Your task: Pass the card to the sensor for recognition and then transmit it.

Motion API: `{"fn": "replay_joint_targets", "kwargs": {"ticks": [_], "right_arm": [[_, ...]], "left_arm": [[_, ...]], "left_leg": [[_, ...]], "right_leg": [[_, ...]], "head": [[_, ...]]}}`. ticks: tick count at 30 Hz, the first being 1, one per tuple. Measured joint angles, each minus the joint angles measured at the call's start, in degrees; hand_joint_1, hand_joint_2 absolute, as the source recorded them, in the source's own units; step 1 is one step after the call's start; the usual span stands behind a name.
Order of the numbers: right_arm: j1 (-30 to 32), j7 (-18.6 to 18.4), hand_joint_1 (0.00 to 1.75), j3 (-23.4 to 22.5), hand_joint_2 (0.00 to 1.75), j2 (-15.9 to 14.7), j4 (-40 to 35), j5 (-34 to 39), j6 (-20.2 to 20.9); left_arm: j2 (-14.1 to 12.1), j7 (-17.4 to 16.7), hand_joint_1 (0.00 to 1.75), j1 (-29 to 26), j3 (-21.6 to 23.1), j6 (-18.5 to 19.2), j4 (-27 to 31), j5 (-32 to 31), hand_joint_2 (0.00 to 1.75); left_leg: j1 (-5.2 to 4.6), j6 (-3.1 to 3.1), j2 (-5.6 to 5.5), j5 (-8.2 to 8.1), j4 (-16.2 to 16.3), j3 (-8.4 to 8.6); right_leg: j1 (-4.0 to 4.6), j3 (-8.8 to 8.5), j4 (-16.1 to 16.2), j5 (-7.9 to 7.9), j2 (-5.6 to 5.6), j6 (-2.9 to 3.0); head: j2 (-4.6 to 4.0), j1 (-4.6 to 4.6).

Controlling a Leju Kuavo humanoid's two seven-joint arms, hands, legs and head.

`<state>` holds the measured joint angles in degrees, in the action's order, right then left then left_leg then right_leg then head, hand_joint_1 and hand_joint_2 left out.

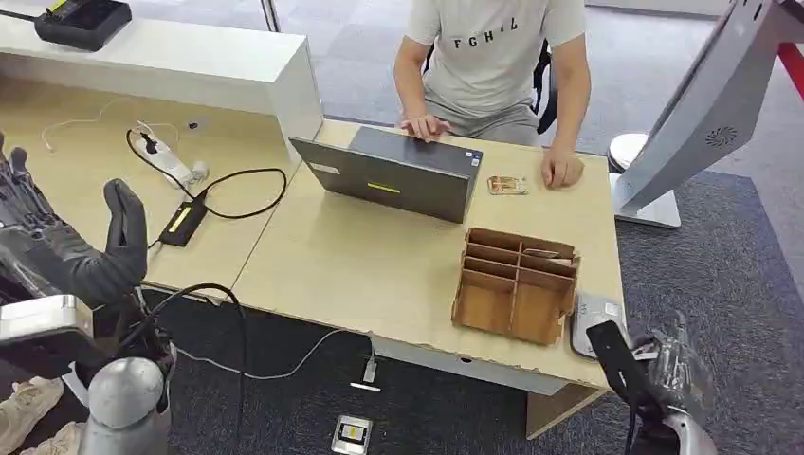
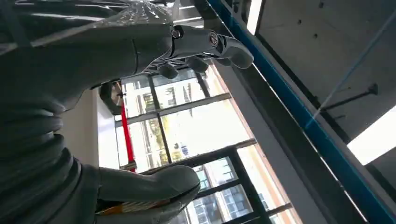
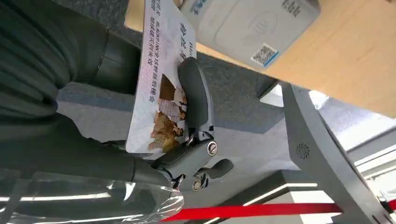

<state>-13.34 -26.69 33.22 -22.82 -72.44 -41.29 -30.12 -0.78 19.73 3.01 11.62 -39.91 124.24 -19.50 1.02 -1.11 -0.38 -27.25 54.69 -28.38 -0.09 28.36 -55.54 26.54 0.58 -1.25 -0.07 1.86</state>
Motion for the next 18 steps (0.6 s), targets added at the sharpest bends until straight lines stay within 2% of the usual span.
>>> {"fn": "replay_joint_targets", "kwargs": {"ticks": [6,13,18], "right_arm": [[-1.4,1.8,1.75,1.0,1.75,2.6,3.2,0.0,1.7],[-5.4,3.7,1.75,2.6,1.75,6.3,7.8,-0.6,3.2],[-7.7,3.6,1.75,3.4,1.75,7.7,9.6,-1.9,3.5]], "left_arm": [[-1.9,-2.0,0.00,3.9,4.4,0.0,1.9,-2.4,1.75],[-3.0,-1.7,0.00,8.1,8.4,0.0,3.2,-3.4,1.75],[-3.1,0.2,0.00,8.5,9.3,0.0,3.2,-0.6,1.75]], "left_leg": [[0.00,0.00,0.00,0.00,0.0,0.00],[0.00,0.00,0.01,0.00,0.0,0.00],[0.00,0.00,0.02,0.00,0.0,-0.01]], "right_leg": [[0.00,0.00,0.0,0.00,0.00,0.00],[0.00,0.03,0.0,0.00,0.01,0.00],[0.00,0.03,0.0,0.00,0.03,0.00]], "head": [[0.00,0.00],[0.00,0.02],[0.00,0.00]]}}
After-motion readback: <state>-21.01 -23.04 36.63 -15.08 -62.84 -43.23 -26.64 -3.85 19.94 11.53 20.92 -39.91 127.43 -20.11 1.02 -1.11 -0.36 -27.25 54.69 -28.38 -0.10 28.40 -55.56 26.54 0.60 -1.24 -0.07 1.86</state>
